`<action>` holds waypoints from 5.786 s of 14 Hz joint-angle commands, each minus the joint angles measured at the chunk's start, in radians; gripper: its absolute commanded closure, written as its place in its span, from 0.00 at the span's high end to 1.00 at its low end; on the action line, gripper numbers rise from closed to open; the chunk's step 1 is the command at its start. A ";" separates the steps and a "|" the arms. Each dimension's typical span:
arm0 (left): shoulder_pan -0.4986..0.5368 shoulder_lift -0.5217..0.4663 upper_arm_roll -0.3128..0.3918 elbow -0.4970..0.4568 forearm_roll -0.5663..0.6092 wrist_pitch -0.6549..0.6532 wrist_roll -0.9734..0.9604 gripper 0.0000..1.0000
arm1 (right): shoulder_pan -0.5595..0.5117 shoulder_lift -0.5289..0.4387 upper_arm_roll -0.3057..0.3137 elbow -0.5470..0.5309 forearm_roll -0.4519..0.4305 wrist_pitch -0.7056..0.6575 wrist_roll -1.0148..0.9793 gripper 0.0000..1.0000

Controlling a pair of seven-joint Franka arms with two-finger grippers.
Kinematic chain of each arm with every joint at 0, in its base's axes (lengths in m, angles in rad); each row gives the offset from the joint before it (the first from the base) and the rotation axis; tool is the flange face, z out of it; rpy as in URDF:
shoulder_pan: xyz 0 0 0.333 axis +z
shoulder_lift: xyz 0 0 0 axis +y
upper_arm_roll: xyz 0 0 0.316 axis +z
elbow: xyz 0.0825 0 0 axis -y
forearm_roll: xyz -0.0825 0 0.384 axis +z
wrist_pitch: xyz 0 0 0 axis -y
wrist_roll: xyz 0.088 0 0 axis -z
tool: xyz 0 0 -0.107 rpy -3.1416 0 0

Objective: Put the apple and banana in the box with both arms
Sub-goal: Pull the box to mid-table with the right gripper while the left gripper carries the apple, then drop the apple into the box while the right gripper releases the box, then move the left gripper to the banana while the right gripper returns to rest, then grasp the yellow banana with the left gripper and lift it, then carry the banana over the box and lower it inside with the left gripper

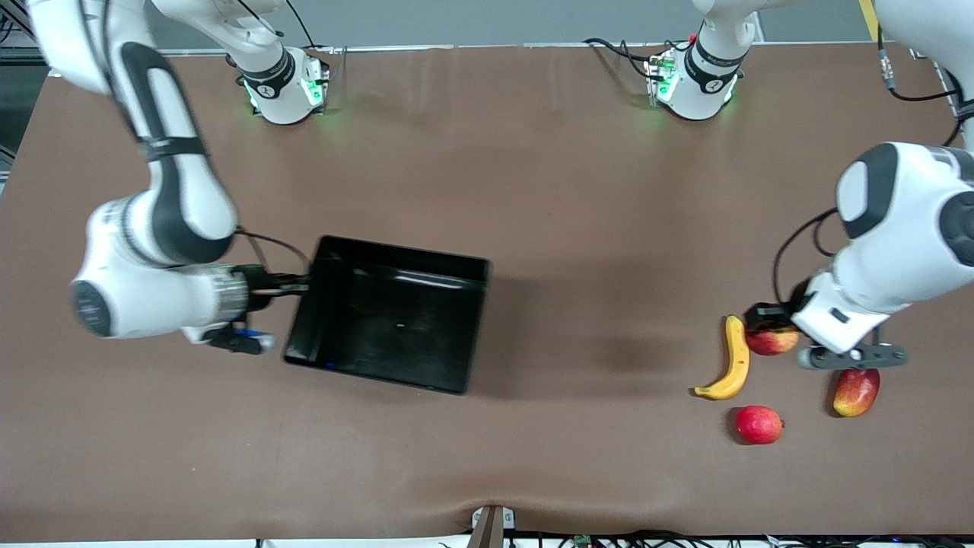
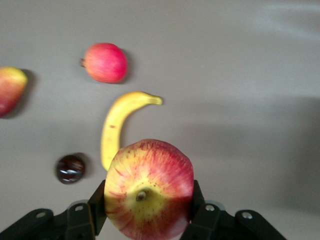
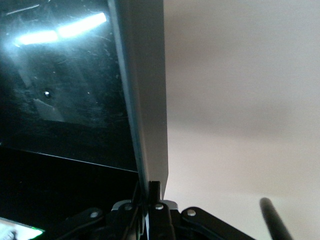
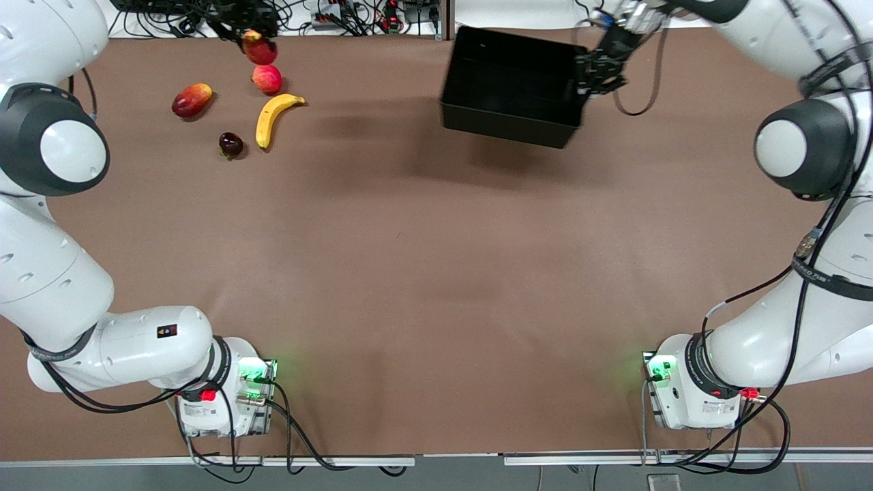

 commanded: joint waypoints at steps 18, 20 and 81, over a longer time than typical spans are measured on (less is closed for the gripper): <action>-0.336 0.263 -0.041 0.003 0.013 0.291 -0.387 0.03 | 0.224 0.136 -0.025 0.087 0.064 0.362 0.274 1.00; -0.349 0.317 -0.042 0.003 0.129 0.317 -0.388 0.02 | 0.138 0.085 -0.023 0.090 0.064 0.288 0.274 1.00; -0.140 0.265 -0.343 0.115 0.341 0.041 -0.335 0.00 | -0.312 -0.582 0.003 0.012 -0.475 -0.369 -0.358 1.00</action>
